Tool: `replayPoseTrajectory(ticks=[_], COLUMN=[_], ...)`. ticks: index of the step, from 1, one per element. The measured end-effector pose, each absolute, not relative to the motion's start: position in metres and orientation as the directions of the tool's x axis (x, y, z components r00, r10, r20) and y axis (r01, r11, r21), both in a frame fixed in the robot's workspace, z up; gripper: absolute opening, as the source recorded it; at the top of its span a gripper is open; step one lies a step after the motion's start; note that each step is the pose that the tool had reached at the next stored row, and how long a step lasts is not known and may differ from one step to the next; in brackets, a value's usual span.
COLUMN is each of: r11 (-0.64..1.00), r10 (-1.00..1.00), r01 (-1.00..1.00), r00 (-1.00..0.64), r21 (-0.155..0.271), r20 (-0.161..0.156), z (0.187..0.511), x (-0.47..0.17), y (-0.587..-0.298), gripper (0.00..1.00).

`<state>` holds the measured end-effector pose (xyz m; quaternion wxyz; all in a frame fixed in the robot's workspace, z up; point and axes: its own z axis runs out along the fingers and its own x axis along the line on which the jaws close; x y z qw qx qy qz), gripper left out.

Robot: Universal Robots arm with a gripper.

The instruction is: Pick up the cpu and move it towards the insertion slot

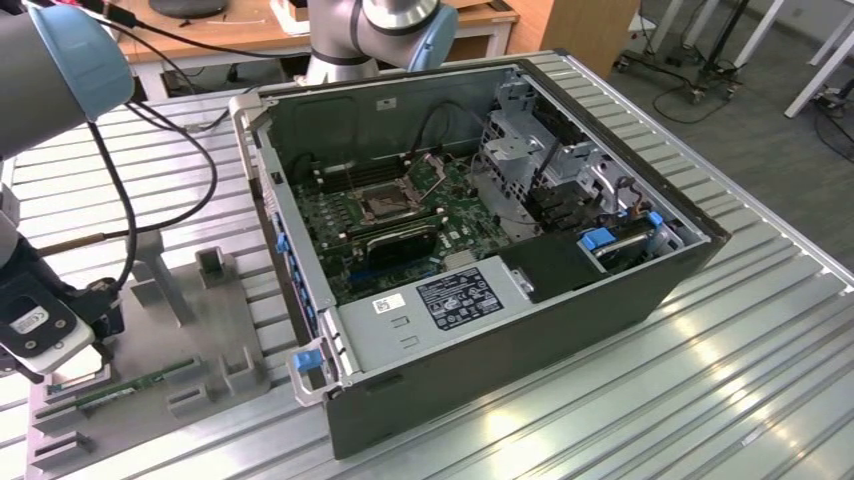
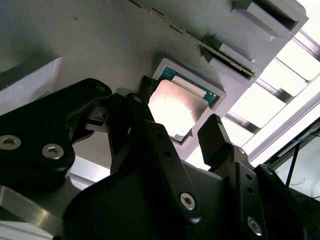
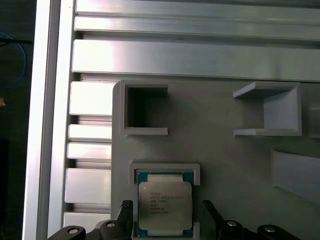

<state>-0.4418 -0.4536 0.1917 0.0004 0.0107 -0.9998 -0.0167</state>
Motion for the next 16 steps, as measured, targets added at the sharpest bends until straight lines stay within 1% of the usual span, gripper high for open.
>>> replayPoseTrajectory(ticks=[16], r11=[0.999], r10=[-0.022], r01=[-0.021], r00=[-1.000], r21=[0.035], r20=[0.001], z=[0.1842], x=[-0.4418], y=[-0.4531], gripper=[0.65])
